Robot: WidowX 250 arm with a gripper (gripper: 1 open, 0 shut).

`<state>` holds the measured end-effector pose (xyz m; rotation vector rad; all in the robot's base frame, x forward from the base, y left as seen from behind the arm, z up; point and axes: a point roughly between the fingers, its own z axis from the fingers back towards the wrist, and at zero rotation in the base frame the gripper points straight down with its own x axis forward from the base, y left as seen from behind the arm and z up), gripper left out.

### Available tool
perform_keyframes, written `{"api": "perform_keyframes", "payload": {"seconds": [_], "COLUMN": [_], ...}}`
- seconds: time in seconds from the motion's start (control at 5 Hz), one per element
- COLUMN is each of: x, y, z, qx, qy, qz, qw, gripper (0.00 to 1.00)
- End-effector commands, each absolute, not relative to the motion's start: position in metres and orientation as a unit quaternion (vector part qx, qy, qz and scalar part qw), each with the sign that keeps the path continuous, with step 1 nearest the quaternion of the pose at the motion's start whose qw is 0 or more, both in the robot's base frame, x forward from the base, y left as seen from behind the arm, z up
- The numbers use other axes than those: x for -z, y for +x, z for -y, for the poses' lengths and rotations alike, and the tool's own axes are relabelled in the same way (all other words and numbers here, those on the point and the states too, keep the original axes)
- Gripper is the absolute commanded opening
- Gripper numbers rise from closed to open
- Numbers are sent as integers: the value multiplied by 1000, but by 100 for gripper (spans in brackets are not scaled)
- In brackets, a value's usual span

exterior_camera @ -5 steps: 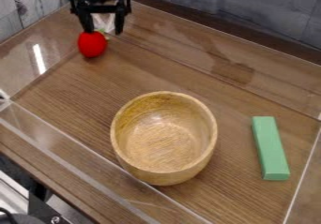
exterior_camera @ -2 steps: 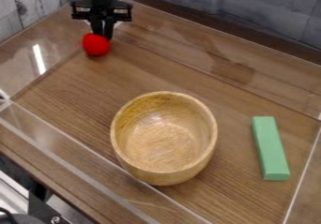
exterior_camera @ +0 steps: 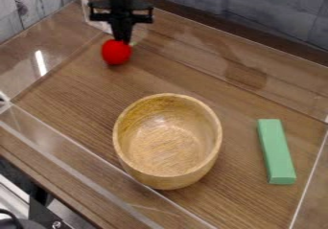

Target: Move the red fruit to the right

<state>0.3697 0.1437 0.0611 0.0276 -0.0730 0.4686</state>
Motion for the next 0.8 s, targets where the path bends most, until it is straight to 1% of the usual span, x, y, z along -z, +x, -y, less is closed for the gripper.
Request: {"api": "perform_keyframes", "payload": {"seconds": [0.0,0.2,0.4,0.6], "x": [-124,-139,-119,-96], "y": [372,371,371,374], "z": [-120,-71,-29,4], "qx": [-214,-174,-162,-154], "qy": [10,-5,-4,-2], "qz": [91,93,91,90], "qw": [973,980,983,984], "gripper": [0,0,0,0]}}
